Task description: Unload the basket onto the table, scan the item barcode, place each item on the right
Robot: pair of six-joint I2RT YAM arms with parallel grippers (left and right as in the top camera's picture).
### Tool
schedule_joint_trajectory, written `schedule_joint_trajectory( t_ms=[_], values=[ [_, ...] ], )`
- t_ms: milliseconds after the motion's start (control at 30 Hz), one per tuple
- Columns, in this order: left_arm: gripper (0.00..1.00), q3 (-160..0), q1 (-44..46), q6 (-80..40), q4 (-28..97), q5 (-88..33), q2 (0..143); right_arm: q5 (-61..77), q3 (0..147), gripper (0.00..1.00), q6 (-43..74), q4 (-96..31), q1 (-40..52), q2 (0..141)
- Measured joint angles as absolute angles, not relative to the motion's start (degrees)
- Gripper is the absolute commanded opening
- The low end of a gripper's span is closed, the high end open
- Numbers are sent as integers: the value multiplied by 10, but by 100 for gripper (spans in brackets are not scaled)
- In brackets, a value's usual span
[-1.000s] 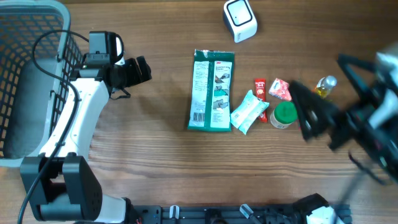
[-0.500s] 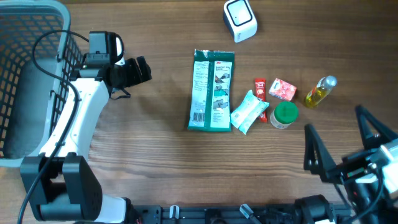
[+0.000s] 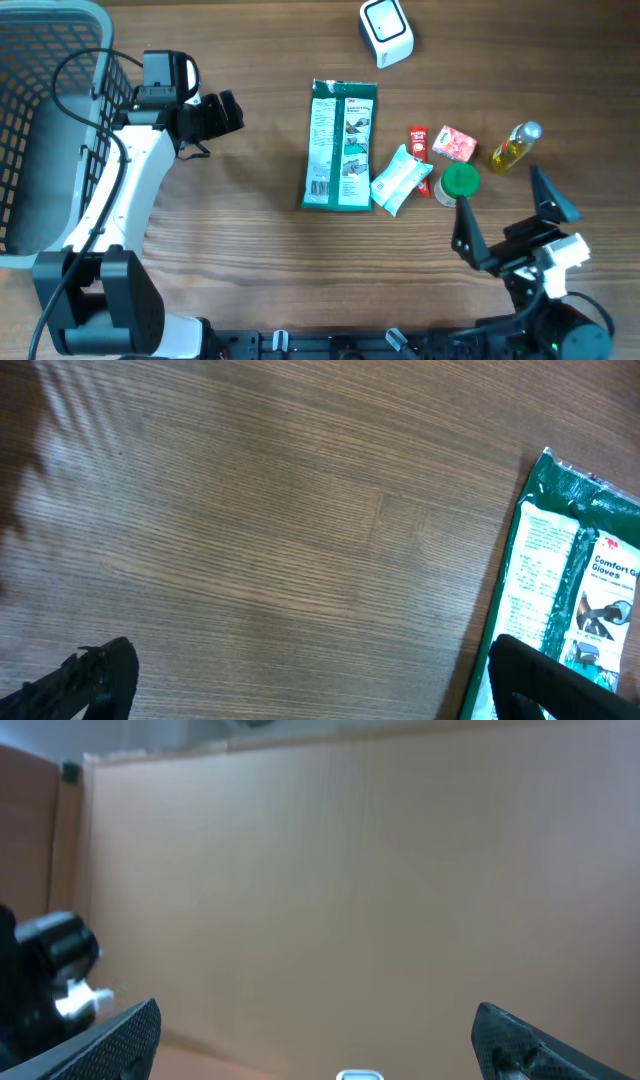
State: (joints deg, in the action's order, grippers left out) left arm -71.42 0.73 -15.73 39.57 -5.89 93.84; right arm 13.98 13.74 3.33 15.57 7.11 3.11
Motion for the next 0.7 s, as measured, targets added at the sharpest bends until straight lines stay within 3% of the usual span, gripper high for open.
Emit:
schedule_joint_trajectory(
  t_ms=[333,700],
  values=[
    [100,-714,7,-157,396,-59,938,115,13,100,62,162,69,11],
    [100,-714,7,-157,396,-59,938,98,3,100,64,4,66,9]
  ],
)
